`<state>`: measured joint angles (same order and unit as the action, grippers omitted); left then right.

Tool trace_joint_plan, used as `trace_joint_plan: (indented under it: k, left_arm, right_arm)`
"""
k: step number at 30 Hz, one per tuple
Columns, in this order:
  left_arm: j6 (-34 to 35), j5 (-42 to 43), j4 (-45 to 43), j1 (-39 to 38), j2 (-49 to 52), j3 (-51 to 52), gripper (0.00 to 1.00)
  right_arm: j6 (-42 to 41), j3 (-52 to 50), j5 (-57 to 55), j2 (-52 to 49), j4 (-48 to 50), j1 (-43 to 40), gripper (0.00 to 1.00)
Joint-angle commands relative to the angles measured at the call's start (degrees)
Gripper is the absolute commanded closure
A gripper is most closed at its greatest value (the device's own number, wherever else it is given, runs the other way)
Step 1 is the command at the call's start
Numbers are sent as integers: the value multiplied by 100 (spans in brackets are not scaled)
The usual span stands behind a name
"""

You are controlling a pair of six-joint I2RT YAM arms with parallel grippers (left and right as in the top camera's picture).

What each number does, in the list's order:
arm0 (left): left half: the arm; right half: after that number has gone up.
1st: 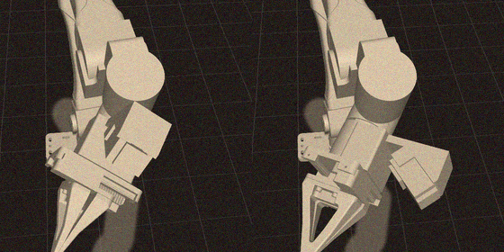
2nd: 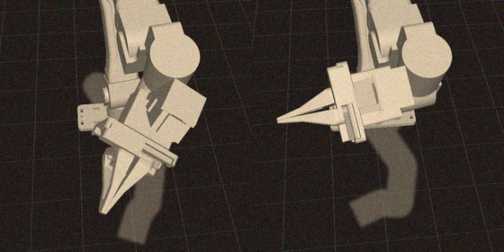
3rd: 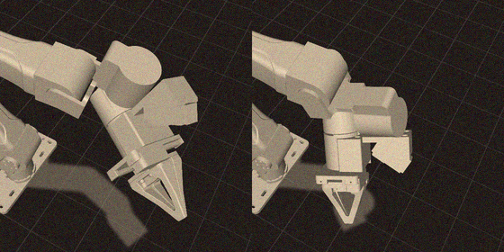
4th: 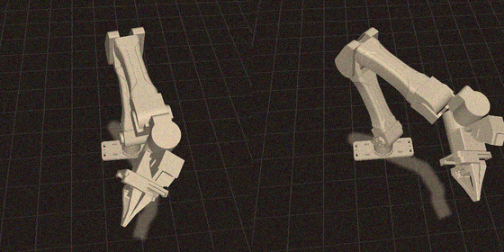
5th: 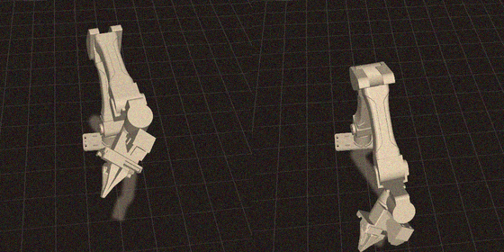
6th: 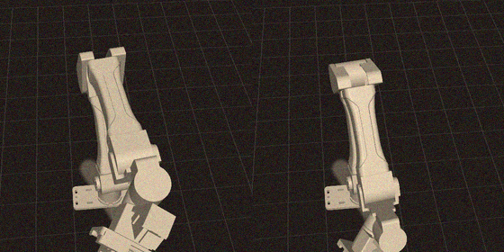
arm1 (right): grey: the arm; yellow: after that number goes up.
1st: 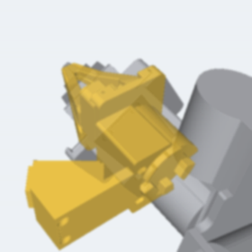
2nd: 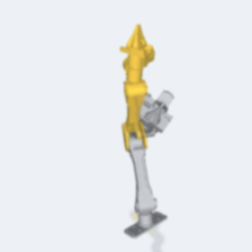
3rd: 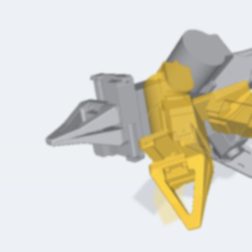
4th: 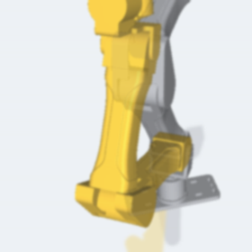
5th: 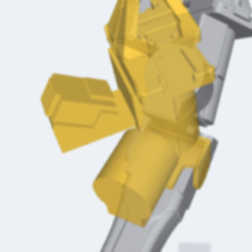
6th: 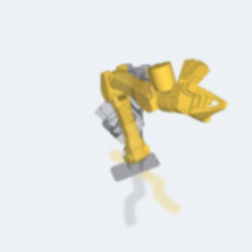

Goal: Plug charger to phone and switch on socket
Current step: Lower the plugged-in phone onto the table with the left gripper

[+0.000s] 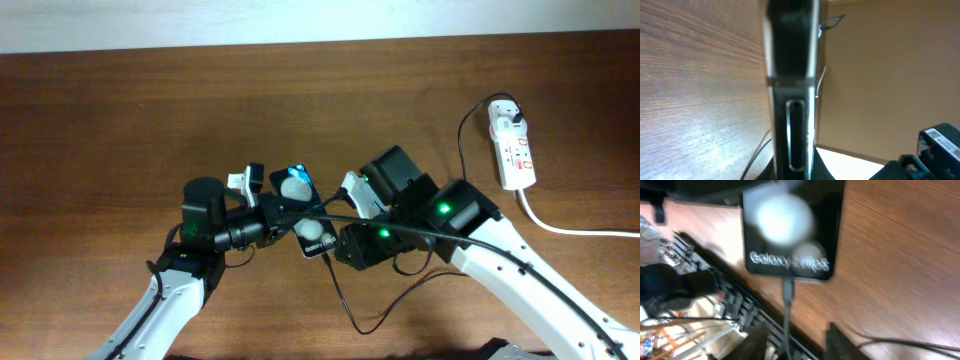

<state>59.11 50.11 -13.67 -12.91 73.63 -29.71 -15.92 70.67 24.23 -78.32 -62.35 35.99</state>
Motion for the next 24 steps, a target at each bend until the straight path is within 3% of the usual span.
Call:
trace_joint_plan:
  k: [1,4,10,14,20,24]
  left_arm:
    - [-518,-341,332,-7,-44,-280,100]
    - [-1438,-717,1672,-7,15,-1008,100]
    - [-2726,-715,3185,-24,1233,-2708,100]
    - [-3399,168,3394,-293,2706,-3866,100]
    - [-3519,133,2988,-643,3797,-4079,96]
    - [-2975,-225,2524,-660,4087,-4079,96]
  right_arm:
    - [39,101,-566,400,-186,-11,42]
    - [42,101,-973,446,-389,-9,1]
    - [42,98,-1016,350,-393,-9,1]
    - [42,98,-1036,310,-385,-9,1]
    - [42,98,-1036,306,-385,-9,1]
    - [42,98,-1036,306,-385,-9,1]
